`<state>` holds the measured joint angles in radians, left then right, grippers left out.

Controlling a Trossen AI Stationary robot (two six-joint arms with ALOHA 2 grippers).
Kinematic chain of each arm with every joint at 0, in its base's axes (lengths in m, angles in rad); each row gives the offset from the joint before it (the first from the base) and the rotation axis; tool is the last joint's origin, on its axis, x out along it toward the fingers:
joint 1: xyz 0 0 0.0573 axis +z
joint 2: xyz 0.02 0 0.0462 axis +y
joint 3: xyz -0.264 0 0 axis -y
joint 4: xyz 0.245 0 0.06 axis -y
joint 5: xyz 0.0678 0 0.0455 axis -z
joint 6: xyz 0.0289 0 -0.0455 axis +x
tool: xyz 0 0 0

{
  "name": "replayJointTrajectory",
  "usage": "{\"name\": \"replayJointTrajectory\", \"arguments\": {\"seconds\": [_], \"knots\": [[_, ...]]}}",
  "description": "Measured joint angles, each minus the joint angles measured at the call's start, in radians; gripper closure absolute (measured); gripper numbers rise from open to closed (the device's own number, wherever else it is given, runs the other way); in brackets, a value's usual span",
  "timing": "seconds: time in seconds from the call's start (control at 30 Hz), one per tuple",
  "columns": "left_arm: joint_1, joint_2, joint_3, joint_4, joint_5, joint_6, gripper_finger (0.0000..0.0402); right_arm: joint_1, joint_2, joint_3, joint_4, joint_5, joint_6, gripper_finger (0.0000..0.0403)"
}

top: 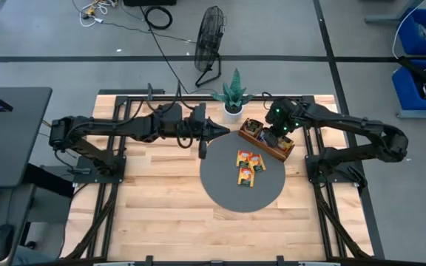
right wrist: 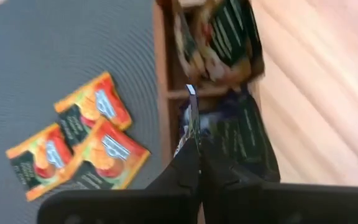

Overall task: Pick & Place Tea
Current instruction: Put the purple tea bag into the wooden organizer

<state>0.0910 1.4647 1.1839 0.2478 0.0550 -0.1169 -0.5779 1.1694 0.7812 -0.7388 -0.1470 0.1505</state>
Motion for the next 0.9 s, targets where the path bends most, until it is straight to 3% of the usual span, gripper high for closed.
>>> {"name": "replayJointTrajectory", "arguments": {"seconds": [0.43, 0.9], "knots": [[0.002, 0.0, 0.0, 0.001, -0.02, 0.002, 0.0399, -0.008, 0.0, -0.085, 0.104, 0.061, 0.069, 0.0403], [0.004, 0.0, 0.0, 0.001, -0.037, 0.009, 0.0399, 0.02, 0.0, -0.086, 0.111, 0.07, -0.013, 0.0403]]}}
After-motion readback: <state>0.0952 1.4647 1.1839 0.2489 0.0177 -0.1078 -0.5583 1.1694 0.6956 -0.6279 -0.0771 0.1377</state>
